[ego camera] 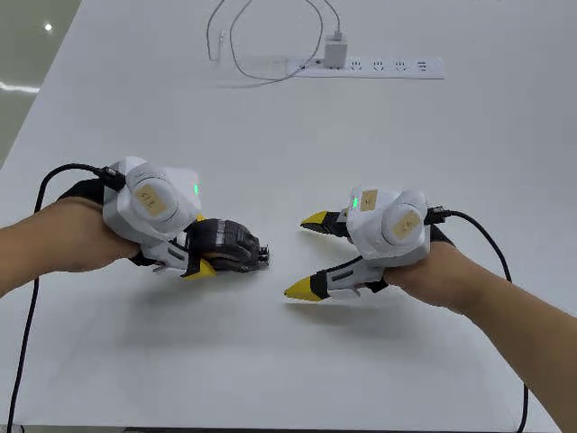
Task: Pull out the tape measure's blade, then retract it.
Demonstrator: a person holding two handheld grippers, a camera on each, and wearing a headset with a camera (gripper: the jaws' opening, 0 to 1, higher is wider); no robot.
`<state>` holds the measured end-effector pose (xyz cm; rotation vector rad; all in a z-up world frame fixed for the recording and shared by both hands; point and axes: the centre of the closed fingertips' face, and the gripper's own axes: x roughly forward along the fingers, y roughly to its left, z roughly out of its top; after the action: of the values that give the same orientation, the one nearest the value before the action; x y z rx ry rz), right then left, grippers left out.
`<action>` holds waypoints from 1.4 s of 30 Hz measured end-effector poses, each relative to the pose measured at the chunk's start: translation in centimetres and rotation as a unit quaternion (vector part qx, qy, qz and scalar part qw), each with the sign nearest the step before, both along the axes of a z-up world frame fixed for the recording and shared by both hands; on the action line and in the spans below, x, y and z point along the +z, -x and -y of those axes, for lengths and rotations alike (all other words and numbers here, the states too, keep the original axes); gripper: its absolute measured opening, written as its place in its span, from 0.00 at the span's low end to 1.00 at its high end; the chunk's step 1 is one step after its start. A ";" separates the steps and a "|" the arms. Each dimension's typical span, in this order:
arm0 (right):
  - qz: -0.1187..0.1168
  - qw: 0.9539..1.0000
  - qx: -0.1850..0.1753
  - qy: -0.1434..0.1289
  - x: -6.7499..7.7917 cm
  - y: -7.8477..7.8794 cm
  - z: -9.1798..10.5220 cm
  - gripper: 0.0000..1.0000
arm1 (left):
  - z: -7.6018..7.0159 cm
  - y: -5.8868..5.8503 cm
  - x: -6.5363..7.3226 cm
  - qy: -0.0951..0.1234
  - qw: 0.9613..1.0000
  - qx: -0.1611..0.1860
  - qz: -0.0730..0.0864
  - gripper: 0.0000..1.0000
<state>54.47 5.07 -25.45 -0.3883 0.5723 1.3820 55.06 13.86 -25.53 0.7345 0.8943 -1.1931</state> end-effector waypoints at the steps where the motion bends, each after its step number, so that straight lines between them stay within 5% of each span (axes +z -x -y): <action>1: 0.000 1.000 0.001 -0.001 0.0 0.0 -0.1 0.58 | 0.0 0.0 0.0 0.000 1.000 0.000 -0.001 0.30; 42: 0.029 0.998 0.053 -0.027 -1.0 -0.3 -3.5 0.21 | 0.0 -0.1 -0.1 -0.002 1.000 0.001 -0.007 0.30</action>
<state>54.77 8.53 -26.49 -0.4188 0.4712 1.4793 55.15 13.89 -25.67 0.7297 0.9094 -1.1964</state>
